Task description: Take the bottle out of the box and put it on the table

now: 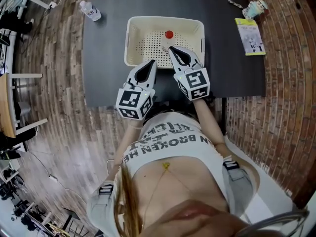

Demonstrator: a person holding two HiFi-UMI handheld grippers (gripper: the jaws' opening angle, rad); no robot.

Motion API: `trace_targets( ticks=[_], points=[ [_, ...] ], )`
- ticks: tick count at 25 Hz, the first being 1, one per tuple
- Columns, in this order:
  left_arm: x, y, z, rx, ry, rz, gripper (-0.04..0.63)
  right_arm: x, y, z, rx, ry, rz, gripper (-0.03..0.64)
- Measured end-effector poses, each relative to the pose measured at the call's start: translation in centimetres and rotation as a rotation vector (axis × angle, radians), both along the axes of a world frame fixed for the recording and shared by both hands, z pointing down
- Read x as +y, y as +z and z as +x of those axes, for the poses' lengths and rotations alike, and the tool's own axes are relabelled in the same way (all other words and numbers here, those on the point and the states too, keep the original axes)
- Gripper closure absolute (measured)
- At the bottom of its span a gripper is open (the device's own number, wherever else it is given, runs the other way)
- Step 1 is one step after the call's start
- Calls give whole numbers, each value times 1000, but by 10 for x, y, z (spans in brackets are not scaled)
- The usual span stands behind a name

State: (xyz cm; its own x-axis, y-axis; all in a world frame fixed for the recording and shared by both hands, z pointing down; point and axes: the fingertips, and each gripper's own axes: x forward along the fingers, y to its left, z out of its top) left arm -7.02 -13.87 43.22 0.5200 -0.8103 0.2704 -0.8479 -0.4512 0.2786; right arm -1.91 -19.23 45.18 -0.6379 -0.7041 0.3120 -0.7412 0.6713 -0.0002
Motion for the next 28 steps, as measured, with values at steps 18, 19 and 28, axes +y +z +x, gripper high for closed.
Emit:
trace_targets(
  ticks=[18, 19, 28],
  points=[
    [16, 28, -27, 9, -105, -91, 591, -30, 35, 3, 81, 24, -30, 606],
    [16, 29, -30, 9, -112, -95, 591, -32, 34, 4, 77, 32, -20, 606],
    [16, 35, -48, 4, -160, -108, 591, -47, 30, 2, 71, 54, 6, 518]
  ],
)
